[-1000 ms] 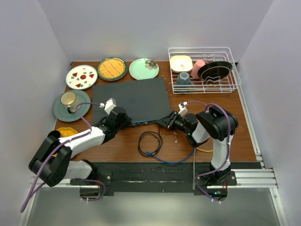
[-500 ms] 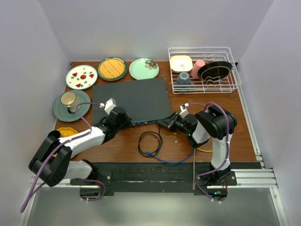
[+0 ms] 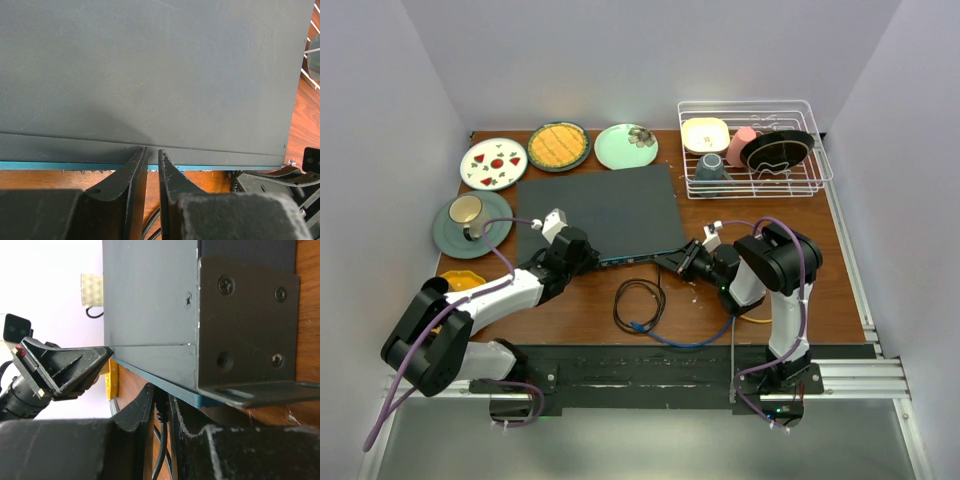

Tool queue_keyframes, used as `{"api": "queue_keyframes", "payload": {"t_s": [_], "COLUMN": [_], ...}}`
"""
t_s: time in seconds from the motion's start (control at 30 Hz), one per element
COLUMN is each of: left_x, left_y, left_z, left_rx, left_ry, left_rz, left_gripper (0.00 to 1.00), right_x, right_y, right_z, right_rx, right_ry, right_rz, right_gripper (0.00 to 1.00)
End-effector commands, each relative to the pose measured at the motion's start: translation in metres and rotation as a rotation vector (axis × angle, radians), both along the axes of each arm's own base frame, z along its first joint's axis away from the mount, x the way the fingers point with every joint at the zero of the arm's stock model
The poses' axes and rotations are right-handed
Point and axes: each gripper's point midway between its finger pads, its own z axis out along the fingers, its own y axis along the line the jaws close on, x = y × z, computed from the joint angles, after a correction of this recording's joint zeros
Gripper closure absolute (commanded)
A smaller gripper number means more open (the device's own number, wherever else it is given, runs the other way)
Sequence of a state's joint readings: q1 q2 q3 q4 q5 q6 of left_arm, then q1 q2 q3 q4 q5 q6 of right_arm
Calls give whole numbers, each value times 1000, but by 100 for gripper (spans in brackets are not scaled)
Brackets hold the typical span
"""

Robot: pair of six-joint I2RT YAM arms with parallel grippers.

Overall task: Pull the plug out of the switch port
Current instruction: Pull the connector from the switch port.

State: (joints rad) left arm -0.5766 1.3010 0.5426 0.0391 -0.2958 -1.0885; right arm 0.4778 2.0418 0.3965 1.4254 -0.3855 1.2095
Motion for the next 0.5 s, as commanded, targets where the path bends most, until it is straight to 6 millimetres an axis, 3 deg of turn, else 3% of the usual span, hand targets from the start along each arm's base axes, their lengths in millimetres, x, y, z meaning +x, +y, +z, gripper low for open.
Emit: {"api": "queue_keyframes", "payload": {"t_s": [0.0, 0.27, 0.47], "left_x": [-23, -24, -22], "left_y": [9, 9, 9], "left_z": [-28, -28, -24], "left_rx": [54, 54, 57], "left_ry": [106, 108, 101], "left_rz": [-29, -30, -27], "left_gripper": [81, 81, 82], "right_x": [5, -15, -26], "right_y": [-13, -17, -21], "right_z": [2, -2, 18], "right_rx": [4, -2, 20], "right_ry": [-60, -44, -94], "right_rz": [-60, -29, -19], "right_gripper": [100, 100, 100]}}
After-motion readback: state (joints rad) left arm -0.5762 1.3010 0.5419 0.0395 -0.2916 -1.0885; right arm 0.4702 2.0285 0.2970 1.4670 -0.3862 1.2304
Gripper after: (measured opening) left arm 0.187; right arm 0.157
